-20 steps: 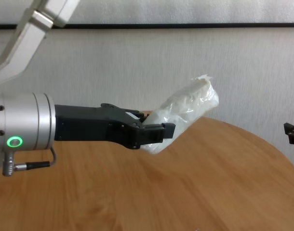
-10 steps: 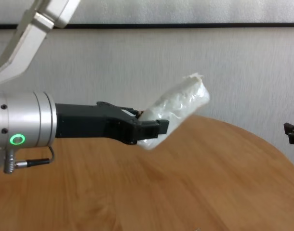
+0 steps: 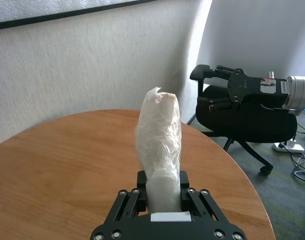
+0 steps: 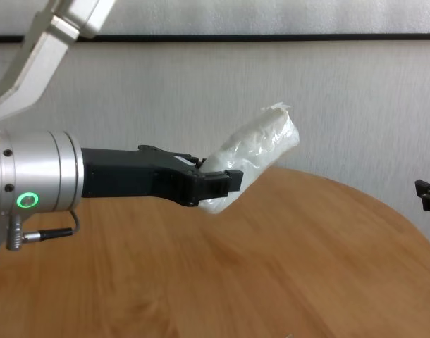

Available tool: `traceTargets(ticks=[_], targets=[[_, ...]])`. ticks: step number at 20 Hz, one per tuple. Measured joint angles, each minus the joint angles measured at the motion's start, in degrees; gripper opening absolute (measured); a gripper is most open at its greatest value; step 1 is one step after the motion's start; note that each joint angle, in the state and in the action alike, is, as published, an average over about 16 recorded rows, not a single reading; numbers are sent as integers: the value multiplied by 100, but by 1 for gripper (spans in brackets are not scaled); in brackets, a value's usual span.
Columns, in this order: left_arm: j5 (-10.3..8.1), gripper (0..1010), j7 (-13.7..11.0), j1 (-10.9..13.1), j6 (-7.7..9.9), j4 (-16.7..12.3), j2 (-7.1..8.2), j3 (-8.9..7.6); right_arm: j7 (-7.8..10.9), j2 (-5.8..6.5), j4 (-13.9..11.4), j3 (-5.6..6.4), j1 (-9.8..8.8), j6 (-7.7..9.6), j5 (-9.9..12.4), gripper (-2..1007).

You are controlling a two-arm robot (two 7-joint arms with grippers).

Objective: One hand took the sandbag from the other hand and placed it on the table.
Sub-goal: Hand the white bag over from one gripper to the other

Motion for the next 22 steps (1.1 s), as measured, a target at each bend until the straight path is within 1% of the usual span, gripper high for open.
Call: traceTargets(ticks=[14,18,22], targets=[[1,381,-40,6,6,1,2,-2,18,-1,-4,3,-2,-4,5,1001],[0,381,-45,7,7,2,4,-1,108,-16,-20,26,-20,-25,60,1001],[-1,381,-49,7,7,3,5,-1,260,-51,-42,82,-60,-51,194,1001]])
